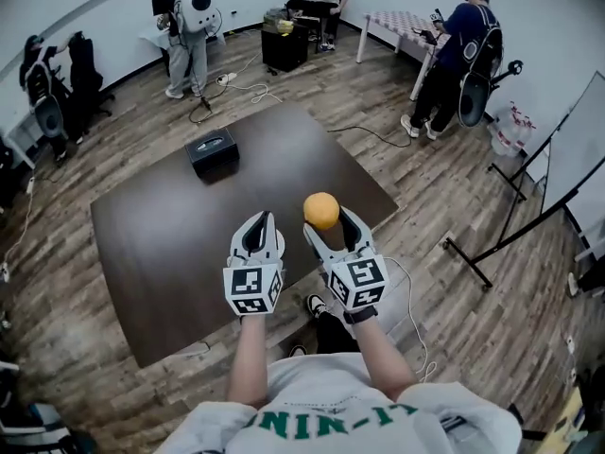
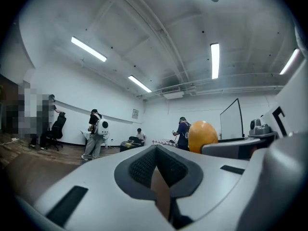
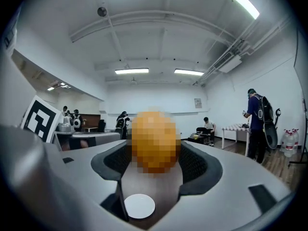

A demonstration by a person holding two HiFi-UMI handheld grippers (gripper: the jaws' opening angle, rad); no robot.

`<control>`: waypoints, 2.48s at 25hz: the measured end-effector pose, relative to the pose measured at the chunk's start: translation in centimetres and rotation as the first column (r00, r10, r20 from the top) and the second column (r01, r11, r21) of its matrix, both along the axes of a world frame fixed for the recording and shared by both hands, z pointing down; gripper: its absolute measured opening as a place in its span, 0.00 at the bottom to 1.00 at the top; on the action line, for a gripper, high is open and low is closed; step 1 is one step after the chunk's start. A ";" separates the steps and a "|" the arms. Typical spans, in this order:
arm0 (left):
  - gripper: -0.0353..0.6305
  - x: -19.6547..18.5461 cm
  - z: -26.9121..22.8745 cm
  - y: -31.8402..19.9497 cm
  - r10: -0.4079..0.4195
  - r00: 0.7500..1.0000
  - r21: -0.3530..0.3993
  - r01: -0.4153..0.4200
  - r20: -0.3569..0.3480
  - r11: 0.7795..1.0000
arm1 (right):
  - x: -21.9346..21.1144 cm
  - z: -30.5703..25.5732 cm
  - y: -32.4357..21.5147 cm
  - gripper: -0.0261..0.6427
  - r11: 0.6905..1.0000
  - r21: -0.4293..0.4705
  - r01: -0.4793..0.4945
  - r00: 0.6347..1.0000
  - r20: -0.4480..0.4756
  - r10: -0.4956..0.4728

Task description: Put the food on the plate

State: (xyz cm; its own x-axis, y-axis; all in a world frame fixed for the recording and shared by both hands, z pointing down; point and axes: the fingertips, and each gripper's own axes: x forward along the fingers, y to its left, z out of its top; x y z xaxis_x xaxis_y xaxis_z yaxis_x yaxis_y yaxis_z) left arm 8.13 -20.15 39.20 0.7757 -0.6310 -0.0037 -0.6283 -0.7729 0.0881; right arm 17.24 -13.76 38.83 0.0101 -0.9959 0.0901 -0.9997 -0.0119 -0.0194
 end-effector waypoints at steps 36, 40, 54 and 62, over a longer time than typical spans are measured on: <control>0.07 -5.7 12.3 -17.3 -0.441 0.888 -0.214 0.459 0.129 0.862 | -5.7 16.5 -22.8 0.51 0.783 -0.330 0.527 0.847 0.128 -0.516; 0.07 -6.1 14.1 -17.0 -0.440 0.888 -0.241 0.459 0.132 0.855 | -6.1 19.9 -22.2 0.51 0.757 -0.389 0.525 0.846 0.137 -0.516; 0.07 -6.9 22.1 -16.2 -0.433 0.883 -0.349 0.470 0.182 0.811 | -7.2 30.9 -20.7 0.51 0.640 -0.568 0.517 0.835 0.174 -0.521; 0.07 -7.8 27.4 -14.7 -0.447 0.868 -0.436 0.496 0.216 0.751 | -8.1 36.9 -18.9 0.51 0.535 -0.669 0.516 0.826 0.222 -0.518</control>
State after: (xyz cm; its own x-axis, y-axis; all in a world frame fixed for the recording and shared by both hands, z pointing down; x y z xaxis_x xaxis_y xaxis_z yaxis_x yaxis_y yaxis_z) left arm 0.37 -34.83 66.64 0.3604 -0.8227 0.4396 -0.9255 -0.2568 0.2782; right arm 9.15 -32.63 75.77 -0.4848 -0.4784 0.7322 -0.8363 0.4986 -0.2280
